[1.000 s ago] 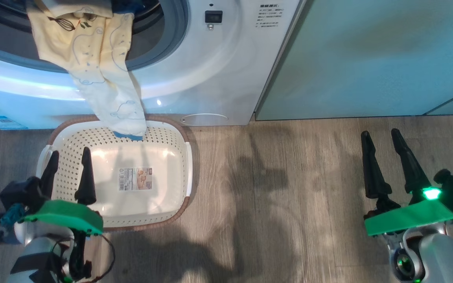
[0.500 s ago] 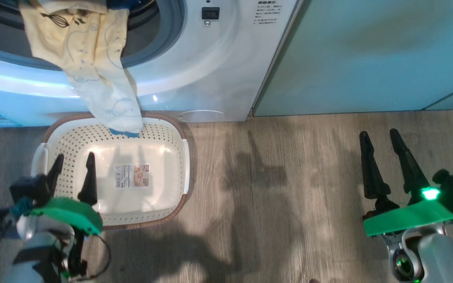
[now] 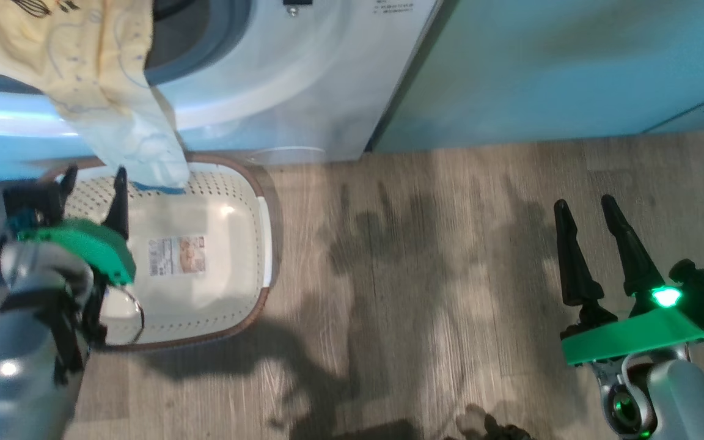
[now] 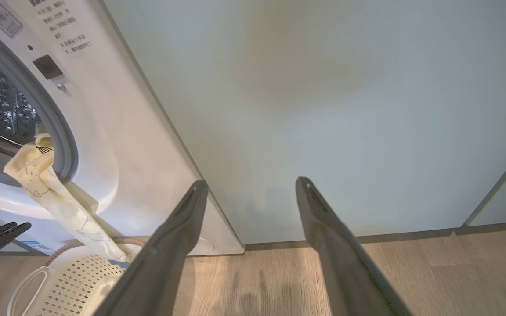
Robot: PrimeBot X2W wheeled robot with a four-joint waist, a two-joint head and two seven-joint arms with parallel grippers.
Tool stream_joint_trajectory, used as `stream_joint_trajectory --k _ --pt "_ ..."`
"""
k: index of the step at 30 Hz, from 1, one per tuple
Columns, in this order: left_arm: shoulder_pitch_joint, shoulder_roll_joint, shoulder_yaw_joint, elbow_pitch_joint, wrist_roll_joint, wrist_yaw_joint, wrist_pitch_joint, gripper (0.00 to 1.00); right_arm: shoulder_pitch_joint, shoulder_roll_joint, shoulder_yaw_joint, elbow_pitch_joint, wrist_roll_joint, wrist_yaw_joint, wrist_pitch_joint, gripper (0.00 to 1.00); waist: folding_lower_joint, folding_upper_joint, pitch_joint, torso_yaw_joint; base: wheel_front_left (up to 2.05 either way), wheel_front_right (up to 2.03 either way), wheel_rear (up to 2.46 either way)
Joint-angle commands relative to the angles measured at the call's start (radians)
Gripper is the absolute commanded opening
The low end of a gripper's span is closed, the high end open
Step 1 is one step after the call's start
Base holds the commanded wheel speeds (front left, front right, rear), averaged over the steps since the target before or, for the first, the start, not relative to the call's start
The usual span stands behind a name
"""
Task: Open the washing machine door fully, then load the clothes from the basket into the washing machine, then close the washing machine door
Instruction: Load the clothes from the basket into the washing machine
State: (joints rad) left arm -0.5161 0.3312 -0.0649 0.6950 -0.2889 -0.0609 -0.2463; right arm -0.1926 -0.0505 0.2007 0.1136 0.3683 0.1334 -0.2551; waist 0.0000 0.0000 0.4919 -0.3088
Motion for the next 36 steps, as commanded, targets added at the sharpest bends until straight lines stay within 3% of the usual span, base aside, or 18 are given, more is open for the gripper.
stream_joint_trajectory --k 1,14,28,29,31,33,35,36 --pt "-0.059 0.046 0.022 0.013 0.015 -0.003 -0.001 1.00 -0.017 0.000 0.020 -0.036 0.002 -0.003 -0.007 1.00 0.0000 0.0000 0.028 -0.012 0.00 0.00 0.00" --pt "-0.311 0.063 -0.013 0.269 0.043 0.018 -0.002 1.00 -0.062 0.000 0.016 -0.051 0.000 -0.003 -0.007 1.00 0.0000 0.0000 0.138 -0.024 0.00 0.00 0.00" --pt "-0.445 0.055 -0.026 0.361 0.044 0.028 -0.014 1.00 -0.085 0.000 0.022 -0.054 0.002 -0.003 -0.007 1.00 0.0000 0.0000 0.187 -0.027 0.00 0.00 0.00" --pt "-0.448 0.054 -0.027 0.360 0.045 0.027 -0.014 0.93 -0.086 0.000 0.022 -0.054 0.003 -0.003 -0.007 1.00 0.0000 0.0000 0.187 -0.027 0.00 0.00 0.00" --pt "-0.454 0.054 -0.029 0.351 0.047 0.023 -0.015 0.46 -0.087 0.000 0.022 -0.054 0.003 -0.003 -0.007 1.00 0.0000 0.0000 0.189 -0.026 0.00 0.00 0.00" --pt "-0.453 0.056 -0.028 0.331 0.050 0.024 -0.015 0.15 -0.087 0.000 0.022 -0.053 0.003 -0.003 -0.007 1.00 0.0000 0.0000 0.190 -0.026 0.00 0.00 0.00" --pt "-0.448 0.057 -0.028 0.314 0.052 0.023 -0.015 0.00 -0.088 0.000 0.022 -0.051 0.003 -0.003 -0.007 1.00 0.0000 0.0000 0.189 -0.026 0.00 0.00 0.00" --pt "-0.444 0.057 -0.027 0.306 0.053 0.021 -0.015 0.00 -0.089 0.000 0.022 -0.050 0.003 -0.003 -0.007 1.00 0.0000 0.0000 0.189 -0.025 0.00 0.00 0.00"
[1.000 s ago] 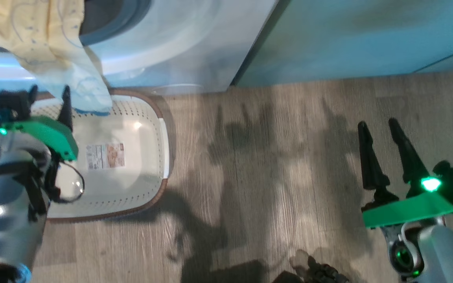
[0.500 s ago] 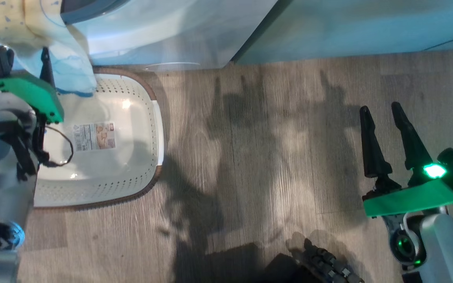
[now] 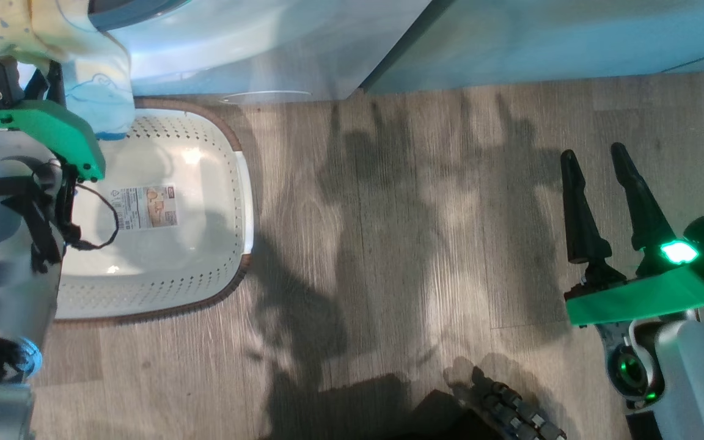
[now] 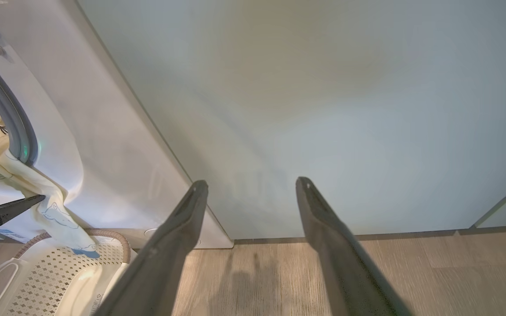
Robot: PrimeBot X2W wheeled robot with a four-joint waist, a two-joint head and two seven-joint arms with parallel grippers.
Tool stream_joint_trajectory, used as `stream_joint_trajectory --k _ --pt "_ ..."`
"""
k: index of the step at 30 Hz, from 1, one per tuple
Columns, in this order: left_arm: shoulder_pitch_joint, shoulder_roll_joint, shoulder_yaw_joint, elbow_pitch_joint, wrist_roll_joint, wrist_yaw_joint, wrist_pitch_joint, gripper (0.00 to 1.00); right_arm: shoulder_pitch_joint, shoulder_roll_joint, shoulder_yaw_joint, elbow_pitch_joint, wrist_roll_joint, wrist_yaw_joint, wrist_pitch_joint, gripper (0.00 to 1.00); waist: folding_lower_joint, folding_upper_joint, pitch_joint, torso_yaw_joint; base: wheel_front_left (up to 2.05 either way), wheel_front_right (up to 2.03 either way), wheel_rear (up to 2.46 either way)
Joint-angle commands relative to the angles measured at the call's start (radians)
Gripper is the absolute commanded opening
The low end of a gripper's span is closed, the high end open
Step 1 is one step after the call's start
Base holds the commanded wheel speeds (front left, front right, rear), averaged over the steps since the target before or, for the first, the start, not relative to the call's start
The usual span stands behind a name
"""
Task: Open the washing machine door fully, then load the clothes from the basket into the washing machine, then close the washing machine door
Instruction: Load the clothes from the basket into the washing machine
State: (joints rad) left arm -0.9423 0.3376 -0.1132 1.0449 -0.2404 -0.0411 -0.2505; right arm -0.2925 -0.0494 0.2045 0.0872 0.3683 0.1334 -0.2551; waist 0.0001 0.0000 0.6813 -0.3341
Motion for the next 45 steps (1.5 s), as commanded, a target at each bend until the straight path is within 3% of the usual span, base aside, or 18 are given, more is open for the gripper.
stream_joint_trajectory --k 1,15,27,38,45 --pt "-0.014 0.050 0.022 -0.051 0.005 0.001 -0.011 0.00 0.011 -0.001 0.018 -0.023 0.002 -0.003 -0.007 1.00 -0.0001 0.0000 -0.002 0.001 0.00 0.00 0.00" --pt "0.171 0.004 0.075 -0.265 -0.021 -0.033 -0.011 0.00 0.032 -0.001 0.011 -0.006 0.000 -0.003 -0.007 1.00 -0.0001 0.0000 -0.076 0.032 0.00 0.00 0.00" --pt "0.282 -0.001 0.100 -0.458 -0.065 -0.069 -0.011 0.00 0.065 -0.001 0.008 0.007 -0.008 -0.003 -0.007 1.00 -0.0001 0.0000 -0.160 0.063 0.00 0.00 0.00" --pt "0.219 0.031 0.081 -0.650 -0.133 -0.082 0.099 0.00 0.072 -0.004 0.009 0.007 -0.006 -0.003 -0.007 1.00 -0.0001 0.0000 -0.177 0.065 0.00 0.00 0.00" --pt "0.081 0.081 0.084 -0.647 -0.143 -0.081 0.194 0.00 0.046 -0.003 0.017 -0.001 -0.001 -0.003 -0.007 1.00 -0.0001 0.0000 -0.140 0.042 0.00 0.00 0.00"
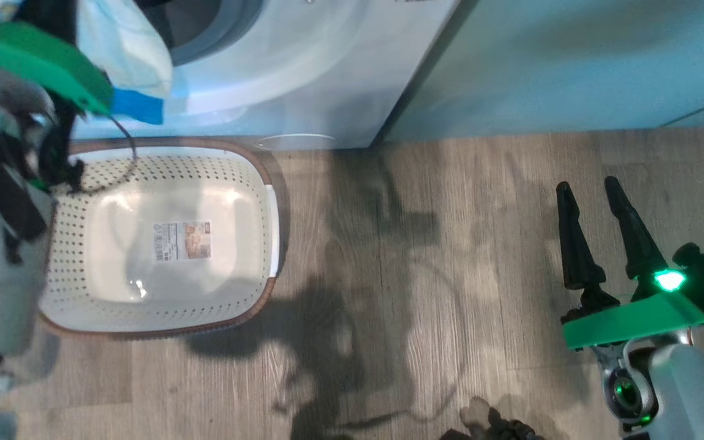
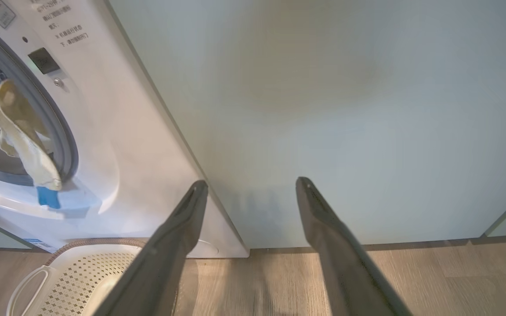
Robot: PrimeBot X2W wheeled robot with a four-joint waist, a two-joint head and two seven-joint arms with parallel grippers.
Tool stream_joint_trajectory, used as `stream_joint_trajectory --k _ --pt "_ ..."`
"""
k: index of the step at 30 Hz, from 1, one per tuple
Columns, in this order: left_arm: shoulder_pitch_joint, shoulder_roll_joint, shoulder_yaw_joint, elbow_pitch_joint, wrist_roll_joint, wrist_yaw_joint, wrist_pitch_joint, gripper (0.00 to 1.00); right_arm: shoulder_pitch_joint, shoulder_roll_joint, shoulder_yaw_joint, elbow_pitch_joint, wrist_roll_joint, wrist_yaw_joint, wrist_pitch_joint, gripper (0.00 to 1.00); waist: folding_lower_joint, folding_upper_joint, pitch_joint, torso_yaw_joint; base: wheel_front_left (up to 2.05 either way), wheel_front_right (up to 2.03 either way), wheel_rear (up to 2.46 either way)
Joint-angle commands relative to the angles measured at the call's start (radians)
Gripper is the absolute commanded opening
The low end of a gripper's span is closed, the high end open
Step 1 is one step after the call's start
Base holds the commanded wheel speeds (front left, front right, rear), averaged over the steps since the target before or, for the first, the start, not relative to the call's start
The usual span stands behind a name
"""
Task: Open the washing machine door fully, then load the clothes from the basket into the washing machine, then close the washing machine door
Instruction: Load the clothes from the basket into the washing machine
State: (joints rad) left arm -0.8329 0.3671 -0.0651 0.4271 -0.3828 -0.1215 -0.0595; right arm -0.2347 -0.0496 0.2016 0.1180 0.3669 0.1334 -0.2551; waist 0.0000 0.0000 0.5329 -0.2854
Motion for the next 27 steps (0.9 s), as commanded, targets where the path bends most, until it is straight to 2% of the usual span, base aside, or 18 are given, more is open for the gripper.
stream_joint_trajectory --k 1,7,11,16,21,27 --pt "-0.052 0.062 0.034 -0.020 0.004 -0.001 0.013 0.00 -0.016 -0.003 0.023 -0.034 0.001 -0.003 -0.007 1.00 0.0000 0.0000 0.016 -0.011 0.00 0.00 0.00" --pt "-0.203 0.105 0.035 0.078 0.015 0.009 0.057 0.00 -0.042 -0.002 0.028 -0.039 0.008 -0.003 -0.007 1.00 0.0000 0.0000 0.072 -0.033 0.00 0.00 0.00" --pt "-0.312 0.130 0.023 0.166 0.042 0.020 0.051 0.00 -0.062 -0.001 0.031 -0.044 0.016 -0.003 -0.007 1.00 0.0000 0.0000 0.117 -0.045 0.00 0.00 0.00" --pt "-0.424 0.149 0.006 0.260 0.076 0.037 0.030 0.00 -0.086 -0.001 0.043 -0.048 0.032 -0.003 -0.007 1.00 0.0000 0.0000 0.160 -0.058 0.00 0.00 0.00" --pt "-0.584 0.166 -0.021 0.378 0.124 0.069 -0.022 0.00 -0.115 -0.001 0.056 -0.053 0.046 -0.003 -0.007 1.00 0.0000 0.0000 0.209 -0.078 0.00 0.00 0.00" --pt "-0.703 0.179 -0.055 0.466 0.169 0.085 -0.088 0.00 -0.130 -0.001 0.066 -0.054 0.054 -0.003 -0.007 1.00 0.0000 0.0000 0.237 -0.092 0.00 0.00 0.00"
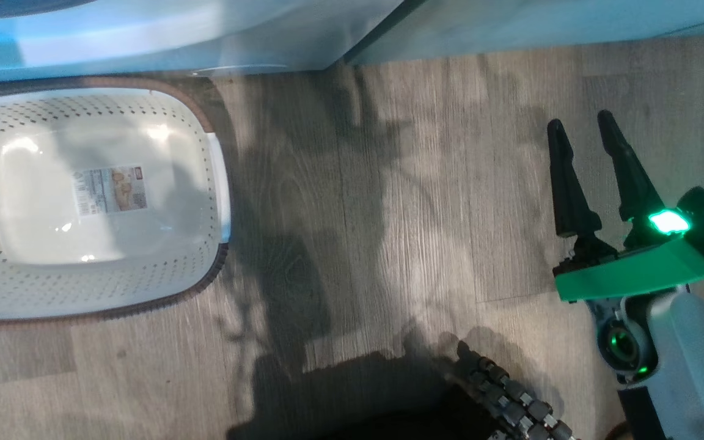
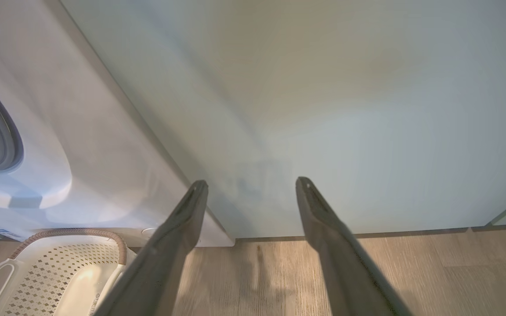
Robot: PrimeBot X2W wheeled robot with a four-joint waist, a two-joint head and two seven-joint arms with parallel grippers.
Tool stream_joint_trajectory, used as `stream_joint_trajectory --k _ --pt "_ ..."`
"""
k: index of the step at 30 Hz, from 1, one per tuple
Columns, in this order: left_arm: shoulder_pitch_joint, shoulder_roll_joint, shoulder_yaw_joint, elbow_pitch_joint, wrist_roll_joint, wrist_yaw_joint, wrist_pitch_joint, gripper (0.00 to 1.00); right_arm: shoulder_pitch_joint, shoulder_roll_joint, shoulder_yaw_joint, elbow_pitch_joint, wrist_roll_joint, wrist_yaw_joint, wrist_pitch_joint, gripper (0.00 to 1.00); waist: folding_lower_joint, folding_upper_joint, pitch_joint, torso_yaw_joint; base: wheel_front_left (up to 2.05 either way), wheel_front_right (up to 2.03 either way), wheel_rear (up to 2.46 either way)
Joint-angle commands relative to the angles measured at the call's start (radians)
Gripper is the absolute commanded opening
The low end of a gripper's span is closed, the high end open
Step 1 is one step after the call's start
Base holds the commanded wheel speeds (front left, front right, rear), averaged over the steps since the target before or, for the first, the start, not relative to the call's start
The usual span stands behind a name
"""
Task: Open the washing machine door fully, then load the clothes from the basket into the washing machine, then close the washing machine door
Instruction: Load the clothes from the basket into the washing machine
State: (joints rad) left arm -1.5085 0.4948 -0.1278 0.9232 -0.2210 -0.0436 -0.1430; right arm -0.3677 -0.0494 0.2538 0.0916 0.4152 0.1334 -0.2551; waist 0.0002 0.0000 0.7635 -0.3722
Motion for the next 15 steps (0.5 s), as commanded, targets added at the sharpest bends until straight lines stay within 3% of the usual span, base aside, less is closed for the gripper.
stream_joint_trajectory --k 1,9,15 --pt "-0.049 0.052 0.004 -0.013 0.013 0.010 -0.021 0.00 0.000 -0.001 0.016 -0.027 0.008 -0.003 -0.007 1.00 -0.0002 0.0000 0.011 -0.008 0.00 0.00 0.00" --pt "-0.154 0.044 -0.010 0.058 0.028 0.021 -0.110 0.00 -0.008 -0.001 0.025 -0.027 0.017 -0.003 -0.007 1.00 -0.0002 0.0000 0.033 -0.017 0.00 0.00 0.00" --pt "-0.156 0.046 0.002 -0.022 0.032 0.008 -0.118 0.00 -0.017 -0.001 0.026 -0.028 0.021 -0.003 -0.007 1.00 -0.0002 0.0000 0.048 -0.017 0.00 0.00 0.00"
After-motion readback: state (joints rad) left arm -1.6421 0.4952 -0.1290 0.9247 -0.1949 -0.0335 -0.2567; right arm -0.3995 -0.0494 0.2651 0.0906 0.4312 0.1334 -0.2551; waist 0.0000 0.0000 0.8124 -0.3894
